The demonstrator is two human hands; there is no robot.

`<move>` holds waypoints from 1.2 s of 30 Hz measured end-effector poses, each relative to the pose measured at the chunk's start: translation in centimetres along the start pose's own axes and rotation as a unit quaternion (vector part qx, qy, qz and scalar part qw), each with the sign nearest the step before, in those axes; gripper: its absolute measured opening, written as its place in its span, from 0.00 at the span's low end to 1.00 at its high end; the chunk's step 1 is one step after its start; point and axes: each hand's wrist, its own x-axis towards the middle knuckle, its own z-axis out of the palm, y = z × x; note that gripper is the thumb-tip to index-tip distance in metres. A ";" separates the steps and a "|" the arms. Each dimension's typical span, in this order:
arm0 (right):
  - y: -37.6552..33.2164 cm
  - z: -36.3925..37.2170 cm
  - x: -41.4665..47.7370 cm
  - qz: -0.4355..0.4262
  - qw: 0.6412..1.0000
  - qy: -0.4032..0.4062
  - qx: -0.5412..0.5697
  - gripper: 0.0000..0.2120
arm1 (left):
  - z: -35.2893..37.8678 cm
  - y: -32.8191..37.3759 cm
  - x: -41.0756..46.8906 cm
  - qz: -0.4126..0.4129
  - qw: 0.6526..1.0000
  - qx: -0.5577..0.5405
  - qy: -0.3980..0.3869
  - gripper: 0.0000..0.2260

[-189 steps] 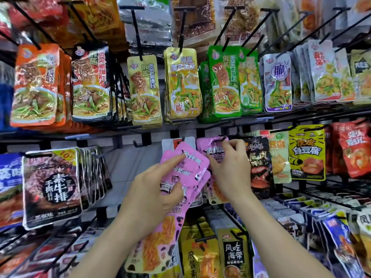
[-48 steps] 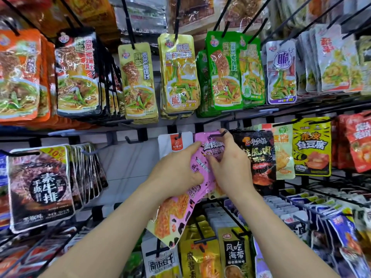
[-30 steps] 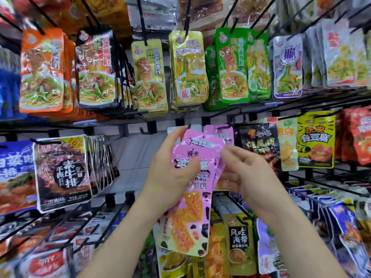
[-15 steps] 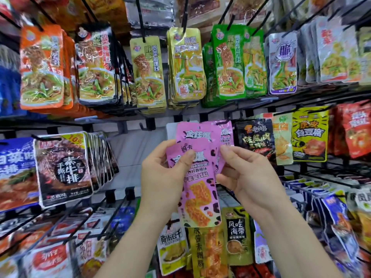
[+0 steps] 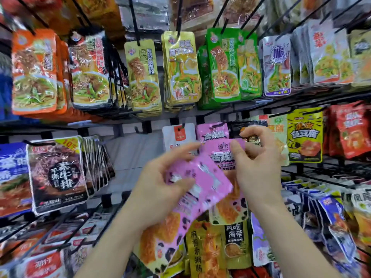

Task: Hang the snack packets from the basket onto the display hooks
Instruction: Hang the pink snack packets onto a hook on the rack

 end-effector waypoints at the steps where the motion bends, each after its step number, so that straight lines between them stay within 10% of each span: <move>1: 0.0 0.1 0.1 -0.019 1.000 -0.011 -0.011 0.10 | 0.6 0.0 0.1 0.001 0.998 0.041 -0.040 0.30; 36: 1.1 0.2 6.9 -0.056 0.925 -0.103 -0.361 0.16 | 2.9 -1.4 8.2 -0.091 0.982 0.131 -0.099 0.38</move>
